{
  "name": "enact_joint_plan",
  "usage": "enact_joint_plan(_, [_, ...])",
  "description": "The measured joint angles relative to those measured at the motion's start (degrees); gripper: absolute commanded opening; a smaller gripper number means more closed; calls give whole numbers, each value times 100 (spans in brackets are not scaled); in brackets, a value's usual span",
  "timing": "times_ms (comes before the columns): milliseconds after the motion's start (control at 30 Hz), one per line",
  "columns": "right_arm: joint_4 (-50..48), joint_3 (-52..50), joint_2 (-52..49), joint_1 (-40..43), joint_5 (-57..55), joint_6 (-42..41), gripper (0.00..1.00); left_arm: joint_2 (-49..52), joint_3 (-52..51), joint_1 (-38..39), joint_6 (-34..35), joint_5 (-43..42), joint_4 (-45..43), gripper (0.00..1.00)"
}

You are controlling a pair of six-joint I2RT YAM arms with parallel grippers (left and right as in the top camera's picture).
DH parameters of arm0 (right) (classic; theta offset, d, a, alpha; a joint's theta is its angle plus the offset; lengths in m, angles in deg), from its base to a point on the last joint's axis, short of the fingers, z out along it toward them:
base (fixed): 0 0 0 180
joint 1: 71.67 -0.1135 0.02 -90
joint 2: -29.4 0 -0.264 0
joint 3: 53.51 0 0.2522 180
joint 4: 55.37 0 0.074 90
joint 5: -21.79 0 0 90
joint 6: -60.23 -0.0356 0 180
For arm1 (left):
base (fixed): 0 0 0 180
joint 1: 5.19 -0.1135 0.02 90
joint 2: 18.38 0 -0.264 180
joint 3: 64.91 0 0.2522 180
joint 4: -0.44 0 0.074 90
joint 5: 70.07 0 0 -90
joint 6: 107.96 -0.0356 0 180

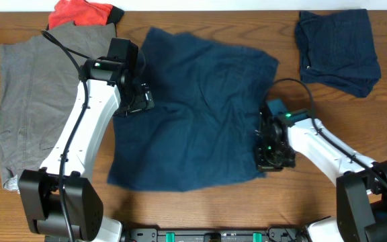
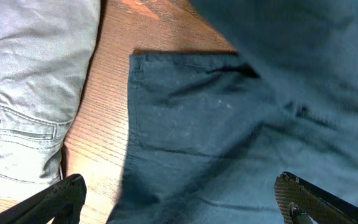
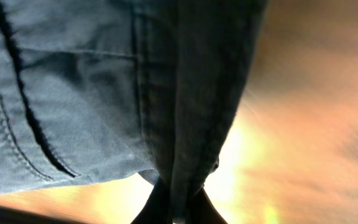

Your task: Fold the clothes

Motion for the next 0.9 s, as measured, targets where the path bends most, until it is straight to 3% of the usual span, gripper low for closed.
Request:
enact_joint_plan(133, [380,0,0,404,-181,208,5,66,-4,0,0,-2,-2,98])
enact_joint_plan(167, [398,0,0,485,-210,240,16,94,-4,0,0,-2,0,98])
enact_joint_plan(267, [396,0,0,678,-267,343,66,195,-4,0,0,-2,0,98])
enact_joint_plan(333, [393,0,0,739,-286,431,77,291,-4,0,0,-2,-2,98])
enact_joint_plan(467, [409,125,0,761,-308,608,79,518,-11,0,-28,-2,-186,98])
enact_joint_plan(633, [396,933,0,776,-308,798,77,728,-44,0,-348,-4,-1248,98])
enact_joint_plan(767, [319,1591,0,776,-267,970,76,758,-46,-4,-684,-2,-2000,91])
enact_joint_plan(900, [190,1912,0,776,-243,1093,76,807,-46,-68,-752,-4,-2096,87])
